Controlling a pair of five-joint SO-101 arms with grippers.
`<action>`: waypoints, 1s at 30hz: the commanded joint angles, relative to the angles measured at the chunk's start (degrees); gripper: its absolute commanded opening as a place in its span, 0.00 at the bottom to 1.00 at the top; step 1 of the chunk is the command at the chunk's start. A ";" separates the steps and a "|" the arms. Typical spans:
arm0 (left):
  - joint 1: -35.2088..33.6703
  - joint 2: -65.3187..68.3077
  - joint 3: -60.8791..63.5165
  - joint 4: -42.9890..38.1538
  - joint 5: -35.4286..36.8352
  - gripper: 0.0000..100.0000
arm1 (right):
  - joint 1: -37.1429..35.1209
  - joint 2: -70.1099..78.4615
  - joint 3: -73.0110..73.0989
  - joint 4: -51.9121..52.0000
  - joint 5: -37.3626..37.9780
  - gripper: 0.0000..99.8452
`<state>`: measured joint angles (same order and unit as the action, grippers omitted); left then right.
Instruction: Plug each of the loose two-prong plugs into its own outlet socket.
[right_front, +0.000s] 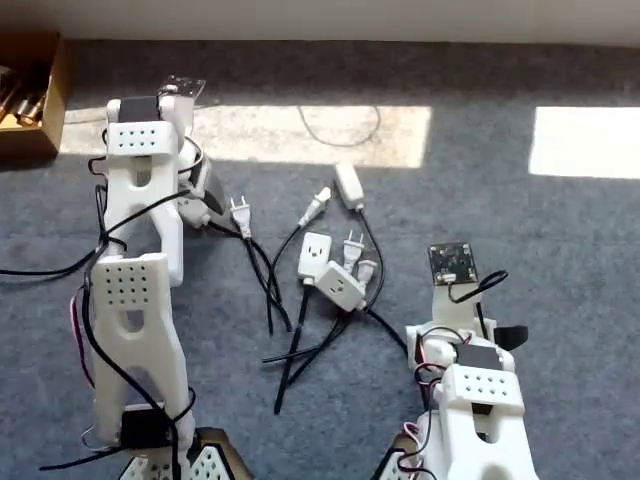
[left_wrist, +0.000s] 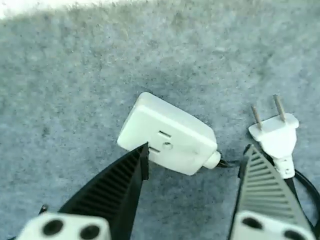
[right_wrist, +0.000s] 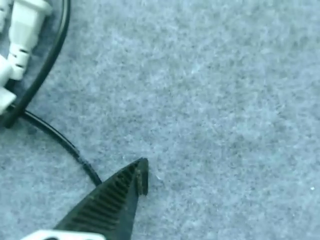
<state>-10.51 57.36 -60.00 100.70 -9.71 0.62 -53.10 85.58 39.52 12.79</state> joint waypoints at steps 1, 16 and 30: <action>1.54 -1.80 2.68 -1.49 0.35 0.30 | 0.48 -1.01 -0.22 -0.75 -0.26 0.55; -6.02 4.35 6.81 -1.49 -1.67 0.30 | 0.57 -1.01 -0.22 -0.75 -0.26 0.55; -20.79 -6.46 6.99 0.00 -7.65 0.30 | 0.57 -1.01 -0.22 -0.75 -0.26 0.55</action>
<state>-29.58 56.48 -52.79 100.09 -17.27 0.88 -53.10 85.58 39.52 12.79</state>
